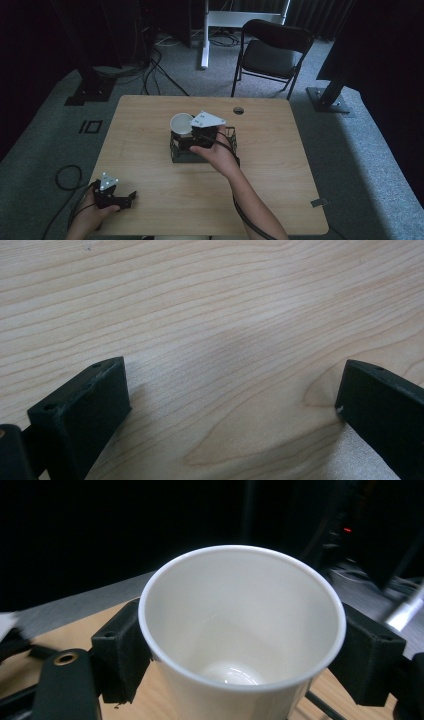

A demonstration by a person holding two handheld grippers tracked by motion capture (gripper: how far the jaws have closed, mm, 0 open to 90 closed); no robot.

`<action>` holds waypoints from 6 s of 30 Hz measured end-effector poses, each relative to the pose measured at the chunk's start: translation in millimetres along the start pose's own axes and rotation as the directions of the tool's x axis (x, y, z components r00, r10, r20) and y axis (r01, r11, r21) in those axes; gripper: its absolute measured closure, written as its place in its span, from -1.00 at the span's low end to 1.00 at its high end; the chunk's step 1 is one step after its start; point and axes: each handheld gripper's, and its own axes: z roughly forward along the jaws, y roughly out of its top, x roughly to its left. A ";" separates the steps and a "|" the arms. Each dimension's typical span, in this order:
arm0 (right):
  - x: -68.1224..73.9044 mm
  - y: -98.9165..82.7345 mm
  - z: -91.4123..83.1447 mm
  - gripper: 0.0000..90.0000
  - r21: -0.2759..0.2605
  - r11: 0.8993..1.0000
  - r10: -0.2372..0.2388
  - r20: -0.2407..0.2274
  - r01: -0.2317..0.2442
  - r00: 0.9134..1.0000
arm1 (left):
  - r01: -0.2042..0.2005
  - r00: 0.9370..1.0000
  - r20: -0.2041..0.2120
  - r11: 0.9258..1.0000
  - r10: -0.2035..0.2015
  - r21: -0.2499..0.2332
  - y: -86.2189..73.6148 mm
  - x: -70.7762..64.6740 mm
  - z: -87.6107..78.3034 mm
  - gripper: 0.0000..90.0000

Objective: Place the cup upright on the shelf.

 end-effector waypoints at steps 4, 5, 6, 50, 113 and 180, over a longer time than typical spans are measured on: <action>-11.2 -5.5 0.4 -0.56 0.023 0.999 0.032 0.064 -0.033 0.997 | 0.000 1.000 -0.001 1.000 0.000 -0.001 0.0 0.0 0.1 -0.98; -14.2 -7.9 0.8 -0.56 0.035 0.999 0.032 0.081 -0.035 0.996 | 0.000 1.000 -0.001 1.000 0.000 -0.001 -0.1 0.0 0.1 -0.98; -17.1 -10.1 1.2 -0.56 0.036 0.999 0.037 0.094 -0.040 0.995 | 0.000 1.000 0.000 1.000 0.000 -0.001 -0.1 0.0 0.1 -0.98; -44.9 -69.7 17.9 -0.72 0.105 0.982 0.136 0.164 -0.154 0.977 | -0.001 1.000 0.000 1.000 0.001 0.001 -0.1 0.1 0.0 -0.97; -79.4 -127.8 -92.3 -0.74 0.106 0.976 0.151 0.285 -0.188 0.947 | -0.001 1.000 0.000 1.000 0.001 0.001 -0.1 0.1 0.0 -0.97; -139.0 -251.7 -209.6 -0.71 0.268 0.845 0.245 0.576 -0.463 0.780 | -0.002 1.000 -0.001 1.000 0.002 0.000 -0.1 0.1 0.0 -0.97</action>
